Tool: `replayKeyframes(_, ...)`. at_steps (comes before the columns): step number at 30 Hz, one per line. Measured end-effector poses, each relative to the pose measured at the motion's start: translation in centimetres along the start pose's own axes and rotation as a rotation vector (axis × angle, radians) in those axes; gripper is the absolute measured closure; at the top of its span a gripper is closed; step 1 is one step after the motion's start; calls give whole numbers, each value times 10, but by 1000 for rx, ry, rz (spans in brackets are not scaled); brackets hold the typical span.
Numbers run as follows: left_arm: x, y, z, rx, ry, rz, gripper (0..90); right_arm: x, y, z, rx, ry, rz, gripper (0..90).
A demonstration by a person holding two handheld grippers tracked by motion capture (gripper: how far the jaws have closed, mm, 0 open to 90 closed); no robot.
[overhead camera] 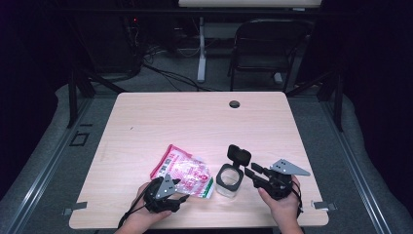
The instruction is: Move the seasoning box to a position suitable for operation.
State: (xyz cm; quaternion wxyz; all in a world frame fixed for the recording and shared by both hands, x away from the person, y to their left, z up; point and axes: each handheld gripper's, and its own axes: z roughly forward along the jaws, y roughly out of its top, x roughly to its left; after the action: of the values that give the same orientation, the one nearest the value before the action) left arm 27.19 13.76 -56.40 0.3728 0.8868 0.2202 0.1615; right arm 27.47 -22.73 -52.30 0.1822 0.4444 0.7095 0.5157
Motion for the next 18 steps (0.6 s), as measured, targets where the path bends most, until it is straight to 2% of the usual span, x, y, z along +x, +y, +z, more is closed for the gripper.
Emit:
replayKeyframes(6,-4,1,2,5,21,46,375,0,-1,1,2,5,1,634)
replayKeyframes(10,-6,0,6,44,52,87,375,0,-1,1,-3,7,6,634)
replayKeyframes(15,-4,-1,8,56,63,83,376,1,-1,1,4,7,1,632)
replayKeyframes(18,-3,-1,9,55,86,81,383,1,-1,2,3,12,3,631)
